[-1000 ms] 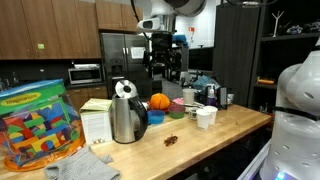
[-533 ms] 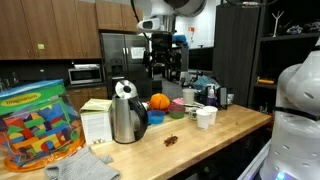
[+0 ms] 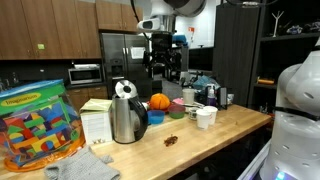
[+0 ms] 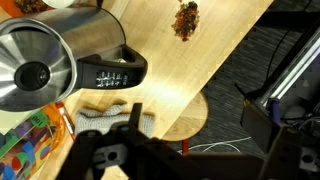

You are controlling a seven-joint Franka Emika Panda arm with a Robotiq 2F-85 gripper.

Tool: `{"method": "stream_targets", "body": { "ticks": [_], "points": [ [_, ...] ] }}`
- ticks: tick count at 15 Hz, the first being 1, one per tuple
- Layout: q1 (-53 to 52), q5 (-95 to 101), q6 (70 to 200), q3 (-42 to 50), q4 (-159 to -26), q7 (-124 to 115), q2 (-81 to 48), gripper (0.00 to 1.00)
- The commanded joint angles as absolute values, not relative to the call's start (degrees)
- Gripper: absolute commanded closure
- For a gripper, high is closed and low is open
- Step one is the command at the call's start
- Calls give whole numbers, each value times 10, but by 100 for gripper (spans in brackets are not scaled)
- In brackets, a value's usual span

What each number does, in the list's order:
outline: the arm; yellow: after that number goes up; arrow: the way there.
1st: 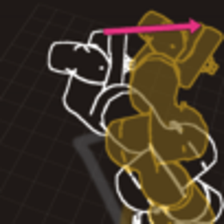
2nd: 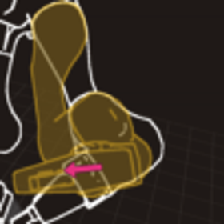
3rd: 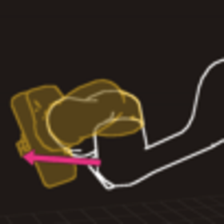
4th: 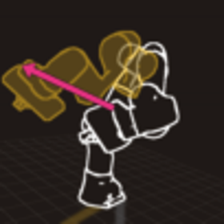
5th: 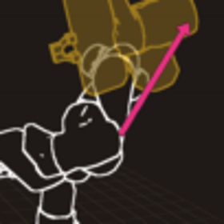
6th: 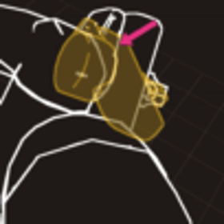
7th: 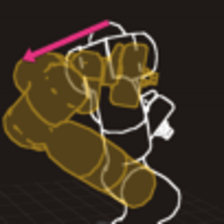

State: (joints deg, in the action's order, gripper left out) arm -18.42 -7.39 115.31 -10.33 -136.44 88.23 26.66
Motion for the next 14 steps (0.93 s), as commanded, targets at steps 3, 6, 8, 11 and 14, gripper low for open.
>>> {"method": "stream_targets", "body": {
  "ticks": [3,6,8,11,14],
  "points": [
    [-194,-69,1152,-95,-1363,878,265,0],
    [-194,-69,1152,-95,-1363,878,265,0],
    [-194,-69,1152,-95,-1363,878,265,0],
    [-205,-74,1212,-110,-1349,877,227,0],
    [-217,-42,1299,-138,-1345,874,190,0]
  ]
}}
